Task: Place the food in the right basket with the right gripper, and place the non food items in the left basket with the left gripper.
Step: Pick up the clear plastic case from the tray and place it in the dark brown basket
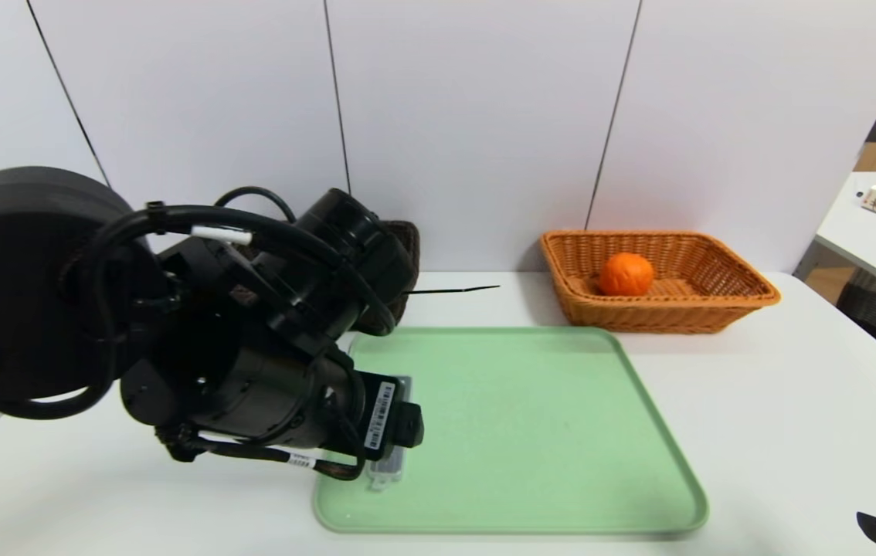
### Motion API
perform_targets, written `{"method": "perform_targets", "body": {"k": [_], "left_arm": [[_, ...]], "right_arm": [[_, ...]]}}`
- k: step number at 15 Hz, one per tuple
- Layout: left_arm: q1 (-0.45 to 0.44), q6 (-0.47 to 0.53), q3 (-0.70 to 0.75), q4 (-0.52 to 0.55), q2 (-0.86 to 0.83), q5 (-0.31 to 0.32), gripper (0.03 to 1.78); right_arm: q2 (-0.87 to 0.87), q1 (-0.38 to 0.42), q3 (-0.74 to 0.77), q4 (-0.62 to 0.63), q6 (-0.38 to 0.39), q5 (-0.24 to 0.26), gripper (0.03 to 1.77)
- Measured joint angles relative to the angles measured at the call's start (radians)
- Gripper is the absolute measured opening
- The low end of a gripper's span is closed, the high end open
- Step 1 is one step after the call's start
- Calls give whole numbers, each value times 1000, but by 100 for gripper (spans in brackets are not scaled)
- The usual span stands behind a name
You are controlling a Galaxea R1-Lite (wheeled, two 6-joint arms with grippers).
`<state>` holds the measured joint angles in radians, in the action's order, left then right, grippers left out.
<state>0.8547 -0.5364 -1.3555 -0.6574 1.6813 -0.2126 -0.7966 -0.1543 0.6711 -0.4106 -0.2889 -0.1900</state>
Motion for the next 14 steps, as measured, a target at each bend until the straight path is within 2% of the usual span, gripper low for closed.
{"method": "perform_targets", "body": {"k": [14], "left_arm": [[-31,-40,-175,5,257,6,169]], "right_arm": [[4,0,6,-1,0,-2,171]]}}
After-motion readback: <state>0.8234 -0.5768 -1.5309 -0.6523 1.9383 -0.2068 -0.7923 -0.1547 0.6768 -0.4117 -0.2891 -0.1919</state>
